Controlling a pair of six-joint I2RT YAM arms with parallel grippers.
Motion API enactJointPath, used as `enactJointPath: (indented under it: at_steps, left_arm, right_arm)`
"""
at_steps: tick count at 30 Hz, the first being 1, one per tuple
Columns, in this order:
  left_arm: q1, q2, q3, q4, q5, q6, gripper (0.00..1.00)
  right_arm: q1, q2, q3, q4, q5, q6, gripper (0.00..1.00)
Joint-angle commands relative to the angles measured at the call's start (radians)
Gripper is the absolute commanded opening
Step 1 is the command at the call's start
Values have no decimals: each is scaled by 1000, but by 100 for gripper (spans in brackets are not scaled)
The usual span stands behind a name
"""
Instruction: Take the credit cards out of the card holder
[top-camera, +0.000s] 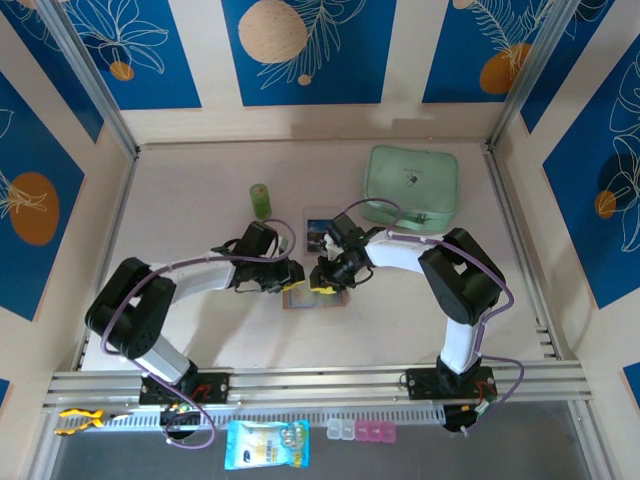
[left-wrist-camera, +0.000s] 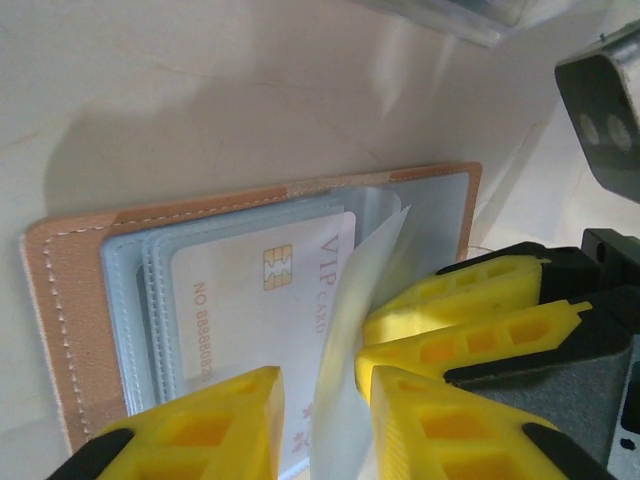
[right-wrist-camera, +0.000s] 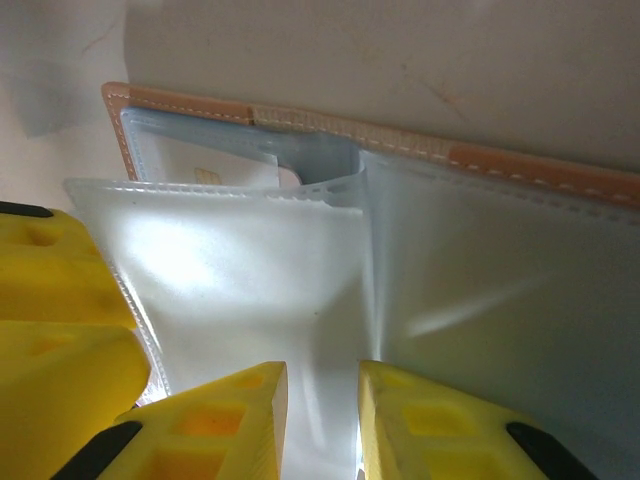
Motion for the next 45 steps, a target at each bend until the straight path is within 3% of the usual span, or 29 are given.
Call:
enactJointPath:
  at_steps: [1,13,30,45]
  left_arm:
    - [-10,11,-11,33,32,-17,27]
    - [-35,-11,28,-7,25,-22,25]
    - [-128,105,170,-11,28,-44,17]
    - [-150,157,245,-24,34,-25,36]
  right_arm:
    - [-4,-18,-10,-6,-28,-9,27]
    - [-33,-202,-54,-30,40,-3,26]
    - [-120,-351,-121,-82,50,-29,27]
    - [-152,-399,-151,-92,43,-31,27]
